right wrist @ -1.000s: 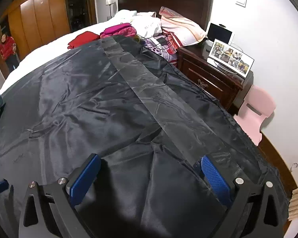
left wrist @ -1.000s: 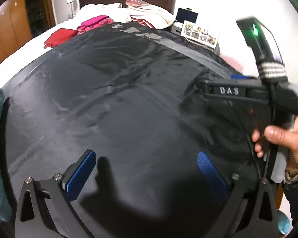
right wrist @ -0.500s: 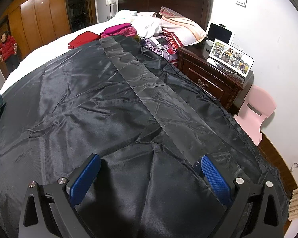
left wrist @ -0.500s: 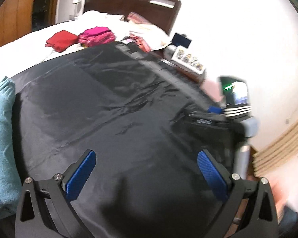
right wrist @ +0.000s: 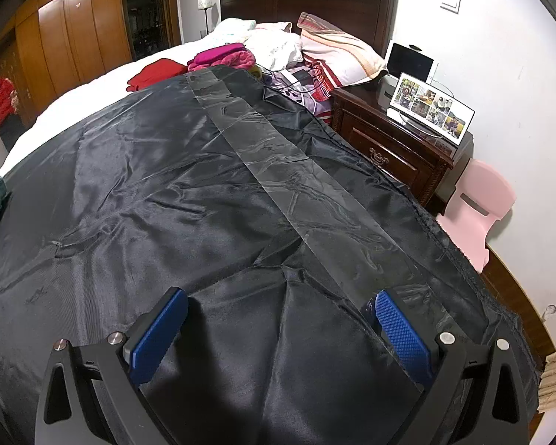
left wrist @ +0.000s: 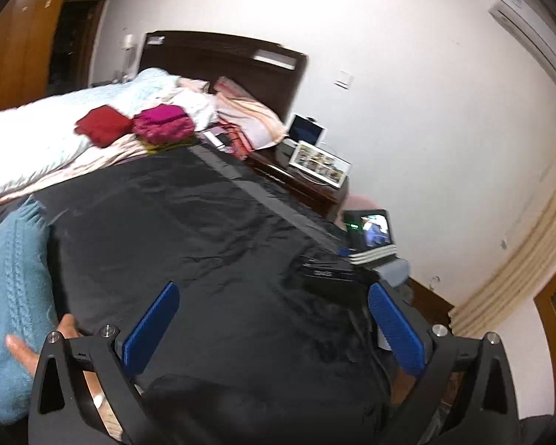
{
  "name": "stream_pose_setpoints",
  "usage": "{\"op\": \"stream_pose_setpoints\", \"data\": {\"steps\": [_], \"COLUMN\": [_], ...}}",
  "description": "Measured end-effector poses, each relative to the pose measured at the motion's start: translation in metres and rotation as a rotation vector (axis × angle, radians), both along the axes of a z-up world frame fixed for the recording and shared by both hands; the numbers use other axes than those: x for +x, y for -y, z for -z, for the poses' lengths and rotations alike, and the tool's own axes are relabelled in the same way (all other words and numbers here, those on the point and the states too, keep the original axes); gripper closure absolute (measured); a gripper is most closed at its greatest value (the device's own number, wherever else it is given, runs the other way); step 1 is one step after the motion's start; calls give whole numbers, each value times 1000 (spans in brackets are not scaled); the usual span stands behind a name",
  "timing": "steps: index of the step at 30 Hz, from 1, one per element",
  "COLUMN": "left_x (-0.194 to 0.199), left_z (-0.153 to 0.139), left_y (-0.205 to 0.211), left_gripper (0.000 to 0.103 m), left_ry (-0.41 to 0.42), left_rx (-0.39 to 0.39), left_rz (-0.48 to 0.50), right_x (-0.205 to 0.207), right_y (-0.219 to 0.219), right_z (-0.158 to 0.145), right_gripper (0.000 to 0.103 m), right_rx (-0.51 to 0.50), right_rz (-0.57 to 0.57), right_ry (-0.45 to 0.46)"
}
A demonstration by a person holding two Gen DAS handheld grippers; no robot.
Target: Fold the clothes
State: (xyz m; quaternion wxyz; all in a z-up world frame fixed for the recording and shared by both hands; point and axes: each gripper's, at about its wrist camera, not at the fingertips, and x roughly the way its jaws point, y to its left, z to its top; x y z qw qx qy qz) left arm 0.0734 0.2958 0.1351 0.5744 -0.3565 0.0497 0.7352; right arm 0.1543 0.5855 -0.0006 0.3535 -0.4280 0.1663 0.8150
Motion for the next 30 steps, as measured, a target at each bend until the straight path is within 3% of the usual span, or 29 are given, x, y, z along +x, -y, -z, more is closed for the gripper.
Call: {"op": "stream_pose_setpoints", "data": {"steps": [22, 30], "left_x": [-30, -31], "left_z": [53, 61], "left_y": [-40, -67], "left_gripper": [0, 0], "left_ry": [80, 31], "left_rx": [-135, -196], "left_rz": [-102, -159], "right_x": [0, 0], "right_y": [0, 0], "right_z": [0, -1], "right_gripper": [0, 0], "right_rx": [0, 0], "right_rz": [-1, -1], "right_ry": [1, 1]}}
